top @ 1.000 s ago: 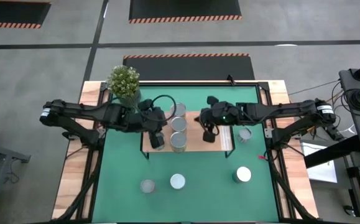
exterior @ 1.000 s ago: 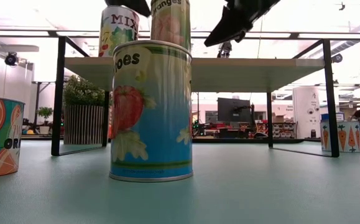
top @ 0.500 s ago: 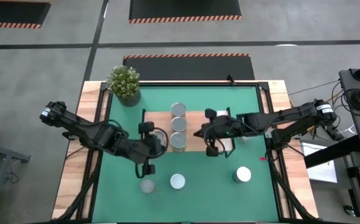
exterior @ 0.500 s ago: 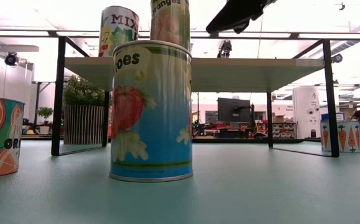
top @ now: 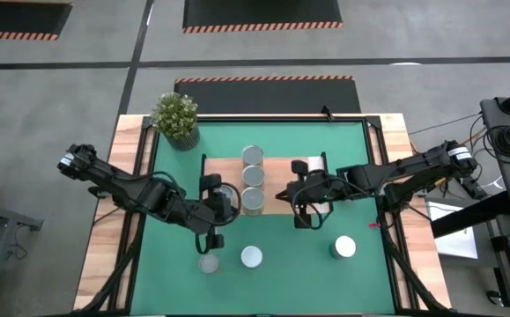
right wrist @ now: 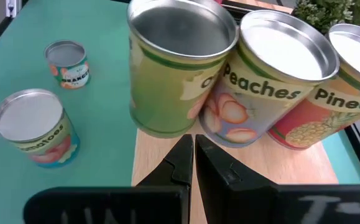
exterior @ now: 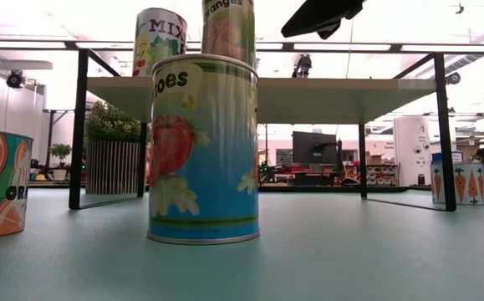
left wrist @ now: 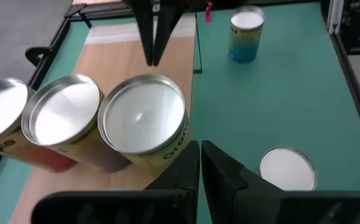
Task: Pick and place cans onto a shelf
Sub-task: Adjust the canned of oranges on the shelf, then adjust the canned of peaches on the shelf
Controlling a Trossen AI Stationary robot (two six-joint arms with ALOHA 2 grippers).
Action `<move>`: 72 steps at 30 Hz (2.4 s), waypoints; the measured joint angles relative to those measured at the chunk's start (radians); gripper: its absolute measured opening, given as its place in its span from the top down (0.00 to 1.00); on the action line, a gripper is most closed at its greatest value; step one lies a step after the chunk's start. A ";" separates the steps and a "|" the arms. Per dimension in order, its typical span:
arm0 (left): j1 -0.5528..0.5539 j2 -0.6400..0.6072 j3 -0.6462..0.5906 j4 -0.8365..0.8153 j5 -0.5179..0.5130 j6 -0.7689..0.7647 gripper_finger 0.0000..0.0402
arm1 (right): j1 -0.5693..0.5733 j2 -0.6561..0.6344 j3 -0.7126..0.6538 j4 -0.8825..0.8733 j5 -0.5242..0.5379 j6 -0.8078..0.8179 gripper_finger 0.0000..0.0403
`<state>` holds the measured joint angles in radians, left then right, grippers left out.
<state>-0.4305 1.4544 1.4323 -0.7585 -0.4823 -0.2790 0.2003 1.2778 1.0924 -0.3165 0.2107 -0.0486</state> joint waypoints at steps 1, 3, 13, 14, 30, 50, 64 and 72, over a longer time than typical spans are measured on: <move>0.000 0.000 -0.002 -0.002 -0.004 0.000 1.00 | 0.003 0.000 0.000 0.000 0.000 0.000 0.98; 0.000 0.002 -0.003 0.003 -0.007 0.000 1.00 | 0.011 0.000 0.000 0.000 -0.001 0.001 0.98; 0.004 0.069 -0.003 0.026 -0.007 0.012 1.00 | 0.056 0.000 0.000 -0.009 -0.005 0.008 0.98; 0.005 0.077 -0.003 0.026 -0.007 0.012 1.00 | 0.059 0.000 0.000 -0.009 -0.005 0.009 0.98; 0.055 0.105 0.005 0.026 -0.050 0.012 1.00 | 0.064 0.000 0.000 -0.026 -0.002 0.015 0.98; -0.112 0.069 0.005 0.021 -0.291 0.017 1.00 | -0.110 0.039 -0.001 -0.022 0.175 -0.042 0.98; -0.203 0.070 -0.001 0.014 -0.374 0.026 1.00 | -0.162 0.097 -0.001 0.111 0.094 -0.065 0.98; -0.201 0.070 -0.002 0.029 -0.376 0.026 1.00 | -0.162 0.098 -0.001 0.156 0.068 -0.065 0.98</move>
<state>-0.6318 1.5243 1.4303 -0.7292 -0.8585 -0.2527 0.0387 1.3762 1.0912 -0.1600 0.2790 -0.1138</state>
